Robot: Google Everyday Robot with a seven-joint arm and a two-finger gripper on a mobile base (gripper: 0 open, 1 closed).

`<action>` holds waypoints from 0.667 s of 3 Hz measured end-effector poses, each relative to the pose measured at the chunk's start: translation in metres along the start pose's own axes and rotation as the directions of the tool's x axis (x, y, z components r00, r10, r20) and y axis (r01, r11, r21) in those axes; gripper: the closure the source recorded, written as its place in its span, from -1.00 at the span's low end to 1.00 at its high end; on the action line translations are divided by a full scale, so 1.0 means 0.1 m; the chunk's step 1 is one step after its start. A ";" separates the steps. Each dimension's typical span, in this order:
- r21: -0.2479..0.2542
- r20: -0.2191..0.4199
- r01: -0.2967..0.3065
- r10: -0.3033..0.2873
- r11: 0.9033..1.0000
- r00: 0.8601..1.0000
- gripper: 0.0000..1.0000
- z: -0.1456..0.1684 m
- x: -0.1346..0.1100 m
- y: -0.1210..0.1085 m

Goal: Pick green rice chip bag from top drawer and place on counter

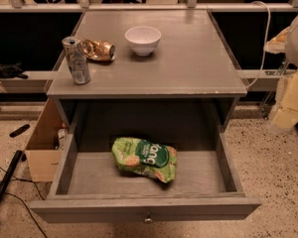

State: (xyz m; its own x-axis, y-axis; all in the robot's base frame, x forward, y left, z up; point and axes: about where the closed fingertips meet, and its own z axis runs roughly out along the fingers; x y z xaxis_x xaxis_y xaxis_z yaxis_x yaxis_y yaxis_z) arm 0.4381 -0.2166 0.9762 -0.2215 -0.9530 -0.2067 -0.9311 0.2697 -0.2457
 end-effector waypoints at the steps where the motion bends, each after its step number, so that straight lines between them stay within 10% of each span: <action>1: 0.000 0.000 0.000 0.000 1.000 1.000 -1.00 0.00 0.00 0.00; 2: 0.000 0.091 -0.025 0.025 1.000 0.996 -1.00 0.10 0.05 0.03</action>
Offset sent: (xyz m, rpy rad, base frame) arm -0.0079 -0.0231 -0.0550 0.5662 -0.1176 -0.0081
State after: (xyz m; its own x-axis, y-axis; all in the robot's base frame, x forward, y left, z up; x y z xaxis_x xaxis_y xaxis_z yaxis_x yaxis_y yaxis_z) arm 0.4370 -0.2188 0.9652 -0.2173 -0.9296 -0.2978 -0.9253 0.2933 -0.2405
